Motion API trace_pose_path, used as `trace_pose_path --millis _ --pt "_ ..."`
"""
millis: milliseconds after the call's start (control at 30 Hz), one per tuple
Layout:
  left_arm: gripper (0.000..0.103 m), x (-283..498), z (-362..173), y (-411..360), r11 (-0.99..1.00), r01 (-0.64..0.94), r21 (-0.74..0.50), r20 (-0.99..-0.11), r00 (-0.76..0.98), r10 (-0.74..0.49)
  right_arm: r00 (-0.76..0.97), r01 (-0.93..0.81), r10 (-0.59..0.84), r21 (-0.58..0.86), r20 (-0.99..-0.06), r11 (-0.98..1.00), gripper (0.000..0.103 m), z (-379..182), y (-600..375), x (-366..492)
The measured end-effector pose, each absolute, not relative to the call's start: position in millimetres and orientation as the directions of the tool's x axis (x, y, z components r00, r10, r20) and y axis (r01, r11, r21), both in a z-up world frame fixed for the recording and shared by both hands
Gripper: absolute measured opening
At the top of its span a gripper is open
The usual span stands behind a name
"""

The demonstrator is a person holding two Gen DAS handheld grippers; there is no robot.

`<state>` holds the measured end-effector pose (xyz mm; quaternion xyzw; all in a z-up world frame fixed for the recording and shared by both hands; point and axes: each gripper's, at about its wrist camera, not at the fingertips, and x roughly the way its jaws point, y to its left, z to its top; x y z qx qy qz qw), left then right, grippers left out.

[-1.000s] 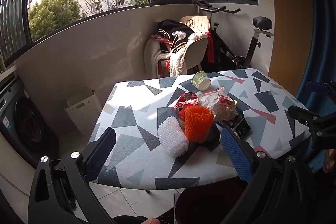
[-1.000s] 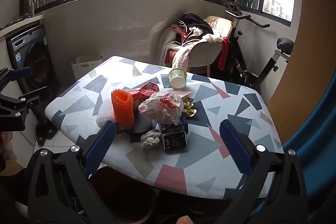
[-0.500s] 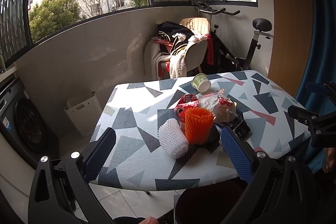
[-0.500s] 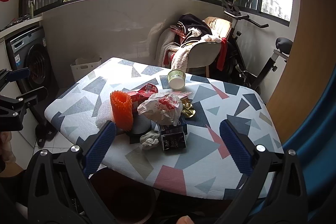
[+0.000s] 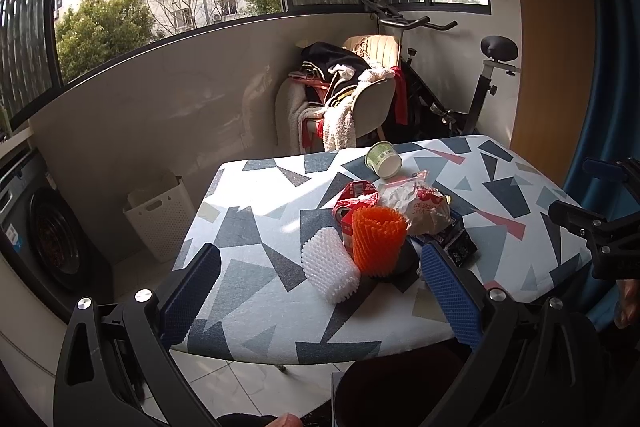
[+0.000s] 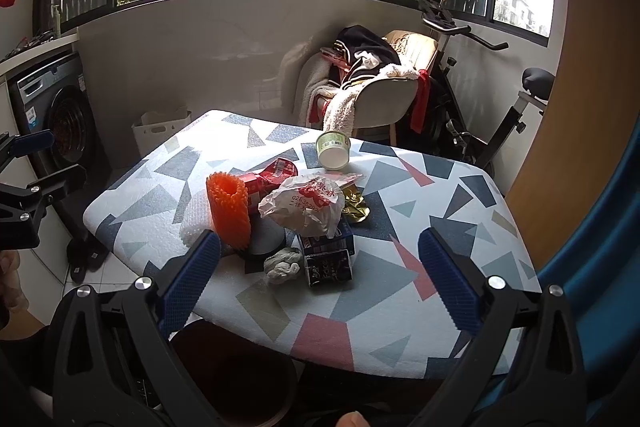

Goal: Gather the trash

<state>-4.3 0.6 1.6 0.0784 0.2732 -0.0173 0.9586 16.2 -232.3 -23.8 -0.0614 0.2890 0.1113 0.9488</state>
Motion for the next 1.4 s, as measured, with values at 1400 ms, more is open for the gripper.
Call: trace_pose_path --millis 1400 --pt "0.098 -6.7 -8.4 0.4 0.987 0.076 0.141 -0.536 0.844 0.012 0.802 -0.240 0.171 -0.046 -0.572 0.970 0.097 -31.1 -234.9 16.3"
